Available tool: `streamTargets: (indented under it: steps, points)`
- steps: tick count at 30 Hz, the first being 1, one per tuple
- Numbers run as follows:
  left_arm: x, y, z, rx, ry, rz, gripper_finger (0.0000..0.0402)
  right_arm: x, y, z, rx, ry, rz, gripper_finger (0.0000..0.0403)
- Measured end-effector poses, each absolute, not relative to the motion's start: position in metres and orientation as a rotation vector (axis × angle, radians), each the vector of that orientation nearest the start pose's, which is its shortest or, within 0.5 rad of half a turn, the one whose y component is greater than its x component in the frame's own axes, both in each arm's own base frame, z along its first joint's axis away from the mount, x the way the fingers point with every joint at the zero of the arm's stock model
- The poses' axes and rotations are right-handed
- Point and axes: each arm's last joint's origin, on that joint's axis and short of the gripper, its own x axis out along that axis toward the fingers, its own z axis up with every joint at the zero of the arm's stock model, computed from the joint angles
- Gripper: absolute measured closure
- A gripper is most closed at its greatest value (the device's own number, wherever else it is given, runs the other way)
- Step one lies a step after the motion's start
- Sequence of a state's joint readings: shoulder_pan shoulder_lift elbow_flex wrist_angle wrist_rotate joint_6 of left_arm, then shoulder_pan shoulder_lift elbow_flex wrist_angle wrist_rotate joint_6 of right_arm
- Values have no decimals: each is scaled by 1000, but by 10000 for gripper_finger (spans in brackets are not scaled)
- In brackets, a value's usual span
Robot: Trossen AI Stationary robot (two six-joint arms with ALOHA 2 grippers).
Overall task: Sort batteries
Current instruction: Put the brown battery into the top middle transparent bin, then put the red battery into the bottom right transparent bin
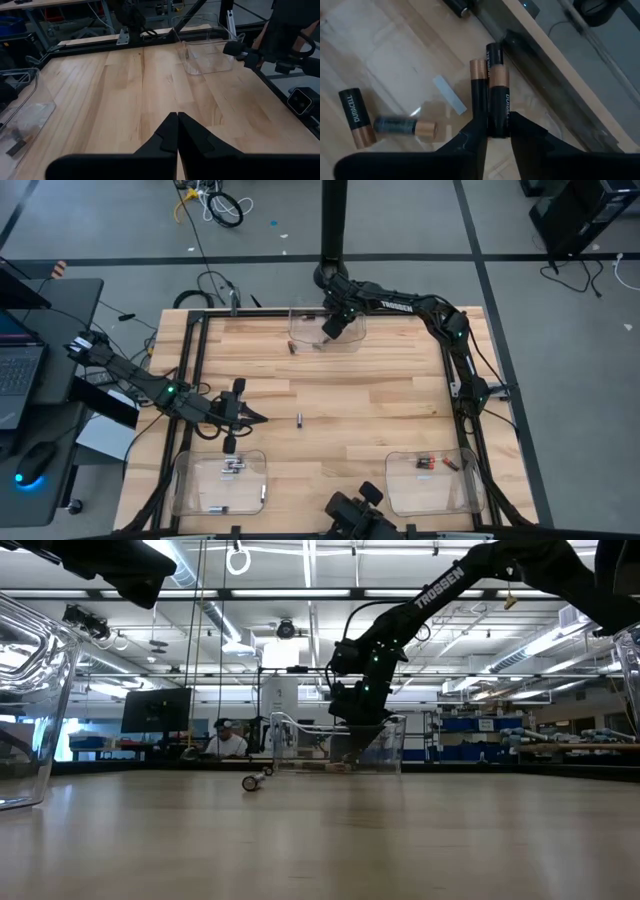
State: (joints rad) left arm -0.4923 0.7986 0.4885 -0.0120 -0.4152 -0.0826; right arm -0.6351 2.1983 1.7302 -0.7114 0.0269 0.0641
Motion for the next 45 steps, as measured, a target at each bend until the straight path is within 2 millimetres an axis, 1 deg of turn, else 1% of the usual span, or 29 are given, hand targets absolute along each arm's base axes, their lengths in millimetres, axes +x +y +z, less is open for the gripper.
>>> streamTargets:
  steps: [4,7,9,11,14,17,19,20,22,24,27,31,34,39,41,45]
  points:
    - [162,-74,247,52,278,-65,389,368,-272,174,413,1152,-611,284]
    - [163,-74,250,35,247,-66,389,370,-273,183,423,1171,-612,261]
    - [163,-73,251,13,234,-52,389,372,-274,197,413,1169,-608,250]
    - [165,-70,253,-26,223,-17,389,374,-272,215,378,1165,-595,249]
    - [167,-62,253,-72,232,46,389,378,-262,240,279,1166,-542,274]
    - [171,-51,251,-100,252,117,391,382,-243,272,172,1117,-478,331]
    - [172,-41,248,-106,275,176,392,378,-230,293,113,1088,-443,378]
    - [173,-36,247,-116,286,201,392,376,-224,302,97,1085,-431,389]
    - [175,-26,245,-129,307,238,393,371,-213,314,86,1080,-419,388]
    - [175,-16,242,-139,343,261,393,368,-202,320,72,1074,-410,385]
    - [174,1,237,-157,387,318,393,365,-184,322,46,1043,-383,394]
    - [175,22,231,-168,447,389,393,356,-161,310,23,1013,-376,392]
    - [182,38,223,-184,482,379,394,342,-141,300,24,975,-374,393]
    - [199,70,203,-208,535,424,394,312,-102,286,9,914,-430,394]
    - [204,85,192,-237,556,449,394,299,-87,285,10,873,-444,392]
    - [211,113,174,-291,541,471,394,278,-57,282,1,787,-443,392]
